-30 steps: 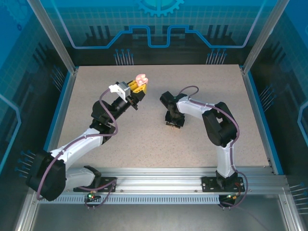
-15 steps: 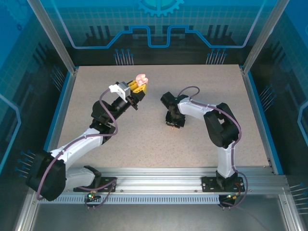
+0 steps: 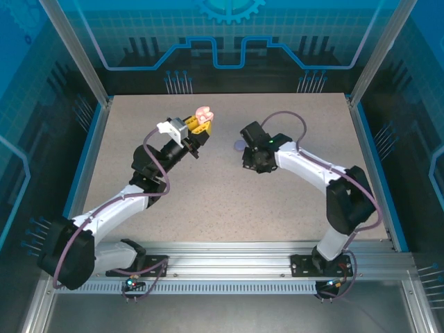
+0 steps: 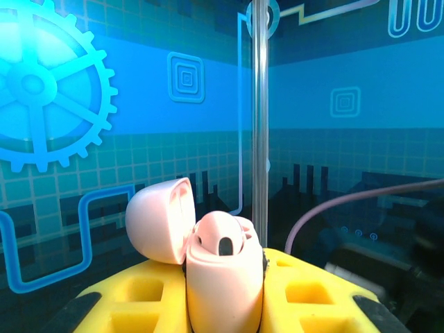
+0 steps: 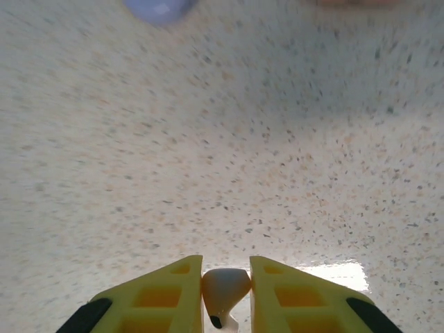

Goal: Insert wireless bluetooth earbuds into charging case

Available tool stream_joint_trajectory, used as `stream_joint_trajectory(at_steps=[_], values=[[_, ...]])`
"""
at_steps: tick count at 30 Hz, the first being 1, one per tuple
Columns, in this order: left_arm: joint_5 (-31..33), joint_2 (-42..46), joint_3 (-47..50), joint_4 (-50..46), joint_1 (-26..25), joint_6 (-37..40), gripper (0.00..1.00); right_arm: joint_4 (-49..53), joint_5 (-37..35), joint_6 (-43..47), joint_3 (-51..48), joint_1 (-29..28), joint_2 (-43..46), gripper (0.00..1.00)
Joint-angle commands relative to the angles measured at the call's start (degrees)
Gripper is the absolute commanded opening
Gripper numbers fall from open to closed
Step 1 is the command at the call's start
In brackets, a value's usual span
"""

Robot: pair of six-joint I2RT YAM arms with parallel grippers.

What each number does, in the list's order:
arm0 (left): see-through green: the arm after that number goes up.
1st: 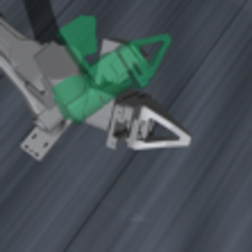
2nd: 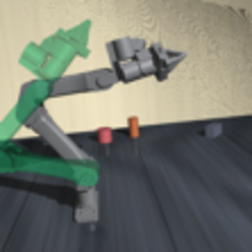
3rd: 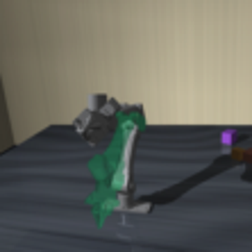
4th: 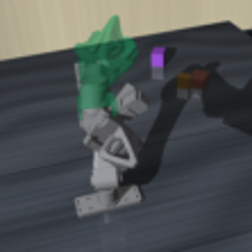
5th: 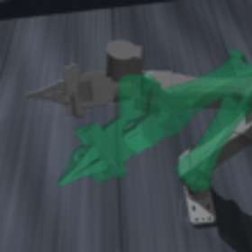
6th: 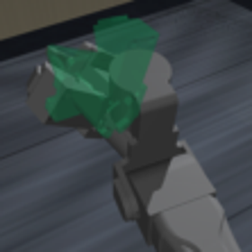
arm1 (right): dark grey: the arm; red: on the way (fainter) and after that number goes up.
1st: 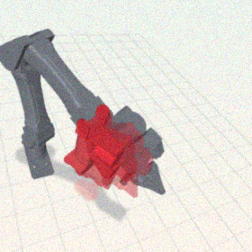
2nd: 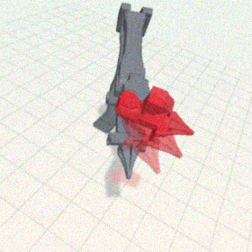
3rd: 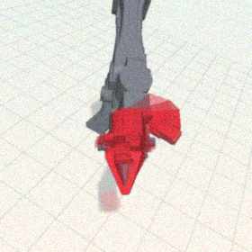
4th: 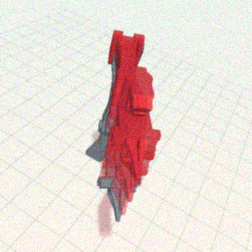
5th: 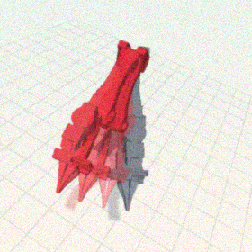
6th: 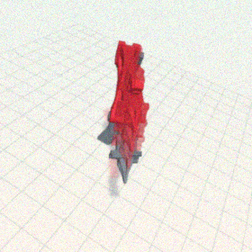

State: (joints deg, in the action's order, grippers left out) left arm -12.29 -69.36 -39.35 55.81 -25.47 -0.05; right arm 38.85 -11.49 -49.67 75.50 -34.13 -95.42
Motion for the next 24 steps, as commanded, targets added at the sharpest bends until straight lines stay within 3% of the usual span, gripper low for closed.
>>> stream_joint_trajectory(at_steps=[1, 10, 24], values=[[-0.8, 0.2, -2.7, 1.5, -0.4, 0.0, 0.0, -1.1, -1.5, 4.6, 3.3, -0.5, 4.5, 0.2], [-2.2, 0.2, -4.9, 0.5, -0.4, 0.5, 0.0, -0.1, 0.4, 12.0, 15.8, -0.2, 9.7, 0.2], [-3.4, 0.3, -5.3, -2.3, -0.7, 0.3, 0.0, 0.7, 9.9, 18.2, 37.4, -0.2, 7.6, 0.21]])
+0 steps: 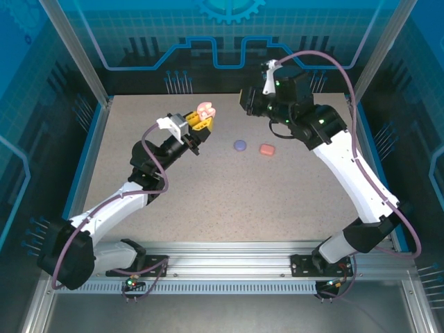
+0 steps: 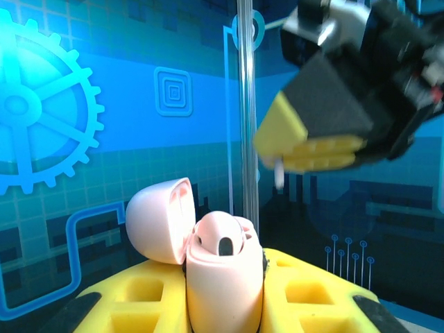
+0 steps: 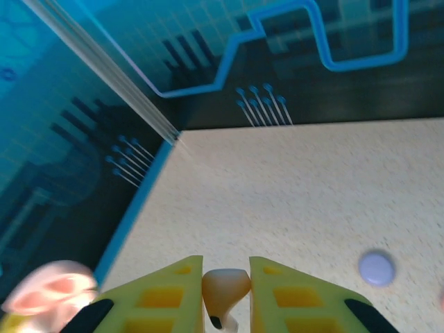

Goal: Insert wireless bluetooth earbuds into charging case

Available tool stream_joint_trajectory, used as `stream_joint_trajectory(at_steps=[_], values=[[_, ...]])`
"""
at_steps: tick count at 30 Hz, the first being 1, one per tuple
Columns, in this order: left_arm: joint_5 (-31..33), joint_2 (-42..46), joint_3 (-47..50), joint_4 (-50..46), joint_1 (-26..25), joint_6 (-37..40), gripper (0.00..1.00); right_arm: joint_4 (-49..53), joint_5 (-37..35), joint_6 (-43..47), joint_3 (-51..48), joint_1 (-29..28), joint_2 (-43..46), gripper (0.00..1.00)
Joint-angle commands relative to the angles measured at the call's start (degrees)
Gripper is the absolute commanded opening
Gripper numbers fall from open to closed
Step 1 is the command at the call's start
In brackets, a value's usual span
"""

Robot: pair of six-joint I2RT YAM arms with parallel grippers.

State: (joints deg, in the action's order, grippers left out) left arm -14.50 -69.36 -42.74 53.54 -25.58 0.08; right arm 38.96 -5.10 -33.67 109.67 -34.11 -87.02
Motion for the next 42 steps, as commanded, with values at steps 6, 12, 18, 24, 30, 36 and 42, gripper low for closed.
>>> stream_joint_trajectory(at_steps=[6, 12, 18, 24, 30, 36, 42], values=[[-1.4, -0.2, -2.0, -1.2, -1.1, 0.4, 0.0, 0.9, 5.9, 4.8, 6.2, -2.2, -2.1, 0.21], [-2.1, -0.7, -2.5, -2.5, -1.6, 0.7, 0.0, 1.7, 6.1, 5.8, 6.3, -4.5, -3.1, 0.21], [-2.4, -1.3, -2.5, -3.0, -1.8, 1.0, 0.0, 2.8, 4.8, 6.4, 6.2, -7.1, -4.6, 0.21], [-2.3, -1.5, -2.4, -2.9, -1.7, 1.2, 0.0, 3.6, 4.4, 6.4, 6.1, -8.3, -5.8, 0.21], [-2.2, -1.8, -2.6, -2.6, -1.8, 1.4, 0.0, 3.5, 4.3, 6.1, 5.3, -9.0, -6.1, 0.21], [-2.1, -2.1, -2.7, -2.4, -1.8, 1.4, 0.0, 3.6, 4.6, 5.7, 4.9, -8.9, -6.2, 0.2], [-1.8, -2.0, -2.6, -1.8, -1.8, 1.3, 0.0, 3.1, 4.4, 5.2, 3.3, -8.9, -6.2, 0.2]])
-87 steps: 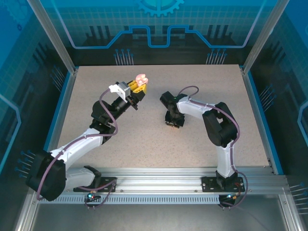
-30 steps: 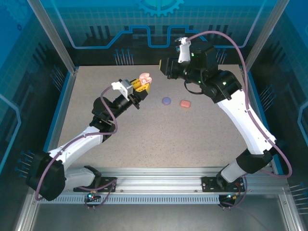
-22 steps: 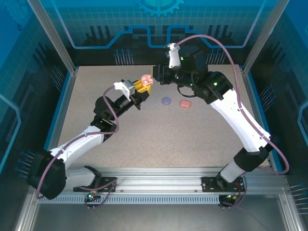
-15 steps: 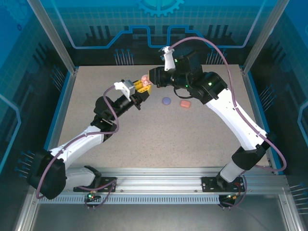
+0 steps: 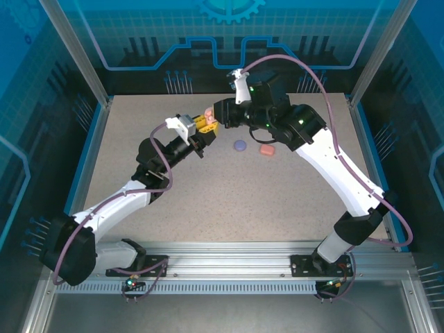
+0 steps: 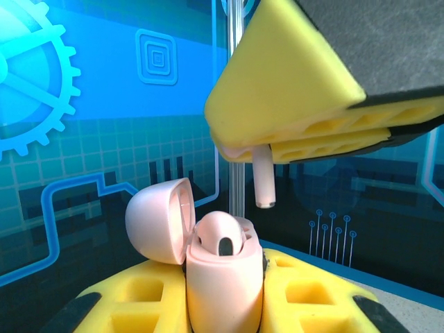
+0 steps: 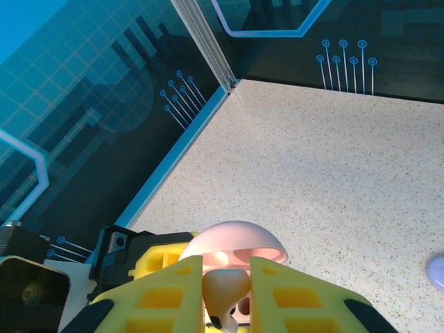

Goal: Insert wireless bluetooth earbuds into charging case

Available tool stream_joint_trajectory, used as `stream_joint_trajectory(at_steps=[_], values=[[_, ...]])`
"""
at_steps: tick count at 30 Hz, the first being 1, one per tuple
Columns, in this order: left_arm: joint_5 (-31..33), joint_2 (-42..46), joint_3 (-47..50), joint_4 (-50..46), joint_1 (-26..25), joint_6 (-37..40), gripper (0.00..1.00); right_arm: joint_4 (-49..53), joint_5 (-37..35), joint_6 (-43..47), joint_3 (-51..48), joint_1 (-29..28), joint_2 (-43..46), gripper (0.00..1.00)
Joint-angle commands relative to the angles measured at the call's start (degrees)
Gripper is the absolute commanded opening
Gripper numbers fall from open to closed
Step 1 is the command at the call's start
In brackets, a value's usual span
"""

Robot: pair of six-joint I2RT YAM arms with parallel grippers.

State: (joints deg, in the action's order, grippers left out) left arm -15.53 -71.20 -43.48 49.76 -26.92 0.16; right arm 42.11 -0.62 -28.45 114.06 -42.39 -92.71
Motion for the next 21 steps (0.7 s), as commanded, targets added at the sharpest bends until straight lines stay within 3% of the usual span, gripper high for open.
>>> stream_joint_trajectory(at_steps=[1, 21], values=[[-0.8, -0.1, -1.9, 1.9, -0.4, 1.2, 0.0, -0.2, -0.2, 0.0, -1.4, -0.6, -0.5, 0.2], [-1.1, -0.1, -1.8, 2.1, -0.5, 0.9, 0.0, -1.7, 0.5, -1.9, -0.8, 0.7, 2.0, 0.18]])
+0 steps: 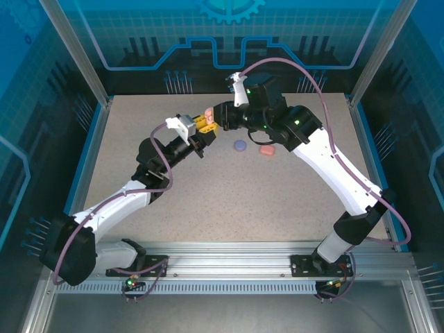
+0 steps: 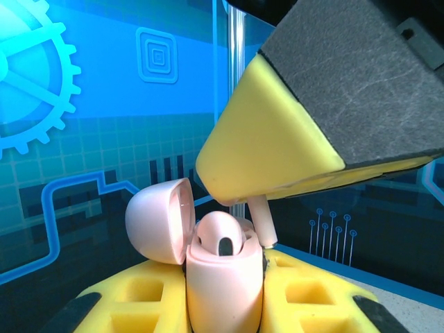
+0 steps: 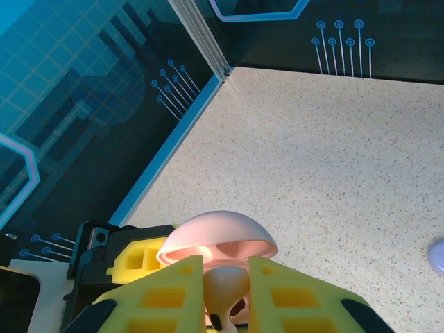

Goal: Insert wireless bluetooth earbuds into charging case

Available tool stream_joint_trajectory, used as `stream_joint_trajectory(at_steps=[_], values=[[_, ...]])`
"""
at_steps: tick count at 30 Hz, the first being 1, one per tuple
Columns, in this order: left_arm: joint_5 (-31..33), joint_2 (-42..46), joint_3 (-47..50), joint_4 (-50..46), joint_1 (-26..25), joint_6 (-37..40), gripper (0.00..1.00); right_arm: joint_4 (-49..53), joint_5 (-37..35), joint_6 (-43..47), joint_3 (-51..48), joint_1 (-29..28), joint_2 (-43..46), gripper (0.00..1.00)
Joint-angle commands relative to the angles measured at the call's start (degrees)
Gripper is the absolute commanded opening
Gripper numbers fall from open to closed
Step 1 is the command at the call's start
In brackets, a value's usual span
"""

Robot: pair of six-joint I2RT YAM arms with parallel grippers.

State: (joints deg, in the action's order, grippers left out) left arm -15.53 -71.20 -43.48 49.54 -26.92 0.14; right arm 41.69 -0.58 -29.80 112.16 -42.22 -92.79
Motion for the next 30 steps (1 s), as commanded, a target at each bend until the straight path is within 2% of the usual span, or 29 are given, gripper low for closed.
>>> stream_joint_trajectory(at_steps=[1, 30], values=[[-1.1, -0.1, -1.8, 2.4, -0.5, 0.9, 0.0, -1.4, 0.3, -0.6, 1.1, 0.6, 2.3, 0.18], [-1.0, 0.1, -2.0, 2.5, -0.8, 1.3, 0.0, -4.0, 3.6, -3.8, -1.1, 2.0, -0.5, 0.17]])
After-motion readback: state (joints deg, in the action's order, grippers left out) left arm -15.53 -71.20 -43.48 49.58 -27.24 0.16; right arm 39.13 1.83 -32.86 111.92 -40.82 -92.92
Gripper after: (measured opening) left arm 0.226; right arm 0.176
